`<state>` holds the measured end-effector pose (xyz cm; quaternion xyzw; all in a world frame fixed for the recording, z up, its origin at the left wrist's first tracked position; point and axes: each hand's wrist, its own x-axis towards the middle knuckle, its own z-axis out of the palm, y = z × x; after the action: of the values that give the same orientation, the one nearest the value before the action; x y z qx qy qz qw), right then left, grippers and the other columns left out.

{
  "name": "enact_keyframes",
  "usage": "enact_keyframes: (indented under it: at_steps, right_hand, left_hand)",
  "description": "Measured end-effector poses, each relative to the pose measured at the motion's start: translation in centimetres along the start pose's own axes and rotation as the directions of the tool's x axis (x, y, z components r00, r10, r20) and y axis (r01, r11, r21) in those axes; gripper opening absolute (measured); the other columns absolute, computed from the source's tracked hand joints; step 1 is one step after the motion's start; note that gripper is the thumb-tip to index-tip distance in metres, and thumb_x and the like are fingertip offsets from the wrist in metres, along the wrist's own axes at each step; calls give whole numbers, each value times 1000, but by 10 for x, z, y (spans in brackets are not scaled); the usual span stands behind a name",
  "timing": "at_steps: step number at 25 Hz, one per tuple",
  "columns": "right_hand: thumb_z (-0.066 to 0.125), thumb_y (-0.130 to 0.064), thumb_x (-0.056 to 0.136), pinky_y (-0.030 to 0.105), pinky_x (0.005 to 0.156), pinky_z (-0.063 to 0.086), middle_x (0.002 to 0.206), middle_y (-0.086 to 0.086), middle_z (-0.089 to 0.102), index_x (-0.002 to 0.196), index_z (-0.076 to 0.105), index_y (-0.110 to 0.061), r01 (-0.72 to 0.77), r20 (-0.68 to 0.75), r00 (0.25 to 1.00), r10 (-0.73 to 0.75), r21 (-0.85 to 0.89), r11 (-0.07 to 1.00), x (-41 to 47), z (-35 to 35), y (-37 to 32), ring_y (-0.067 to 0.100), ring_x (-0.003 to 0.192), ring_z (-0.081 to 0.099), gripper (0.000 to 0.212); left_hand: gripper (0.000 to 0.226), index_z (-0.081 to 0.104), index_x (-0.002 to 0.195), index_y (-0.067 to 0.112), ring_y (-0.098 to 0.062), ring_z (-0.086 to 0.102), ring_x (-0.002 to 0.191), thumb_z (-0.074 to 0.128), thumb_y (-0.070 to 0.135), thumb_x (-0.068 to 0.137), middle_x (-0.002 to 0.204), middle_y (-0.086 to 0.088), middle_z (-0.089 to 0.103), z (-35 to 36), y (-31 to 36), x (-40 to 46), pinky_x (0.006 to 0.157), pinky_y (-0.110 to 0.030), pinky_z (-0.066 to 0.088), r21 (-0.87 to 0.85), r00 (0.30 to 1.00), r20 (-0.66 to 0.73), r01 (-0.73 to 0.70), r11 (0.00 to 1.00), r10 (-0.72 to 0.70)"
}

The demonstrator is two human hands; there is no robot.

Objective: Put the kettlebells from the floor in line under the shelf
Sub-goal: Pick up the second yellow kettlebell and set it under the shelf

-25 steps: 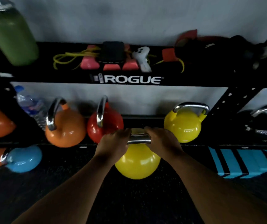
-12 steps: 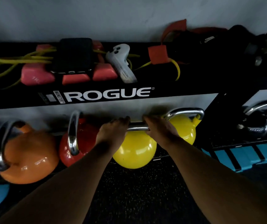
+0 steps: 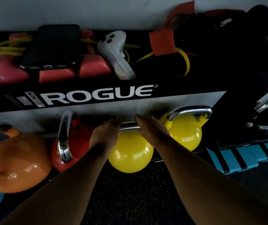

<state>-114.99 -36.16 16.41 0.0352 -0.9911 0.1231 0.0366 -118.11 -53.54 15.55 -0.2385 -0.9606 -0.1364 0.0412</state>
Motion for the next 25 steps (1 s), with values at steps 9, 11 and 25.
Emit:
enact_keyframes:
  at_steps: [9, 11, 25]
  right_hand:
    - [72, -11, 78, 38, 66, 49, 92, 16, 67, 95, 53, -11, -28, 39, 999, 24, 90, 996, 5, 2, 4, 39, 90, 65, 25]
    - [69, -10, 78, 33, 62, 42, 83, 12, 62, 86, 50, -14, -69, 43, 997, 64, 134, 989, 7, 7, 5, 37, 83, 63, 21]
    - [67, -38, 77, 42, 98, 39, 132, 10, 46, 140, 36, -26, -38, 19, 999, 38, -11, 999, -21, -24, 4, 31, 121, 41, 71]
  left_hand:
    - [23, 55, 105, 19, -26, 66, 87, 67, 23, 86, 96, -3, 67, 5, -7, 7, 64, -38, 56, -38, 999, 25, -37, 999, 38]
    - [23, 56, 105, 19, -28, 67, 89, 67, 24, 86, 98, -4, 68, 6, -10, 9, 65, -38, 56, -70, 999, 33, -19, 997, 21]
    - [78, 32, 141, 28, -26, 45, 123, 71, 36, 74, 136, -4, 46, -19, 12, 3, 101, -43, 42, -16, 992, 65, -111, 994, 112]
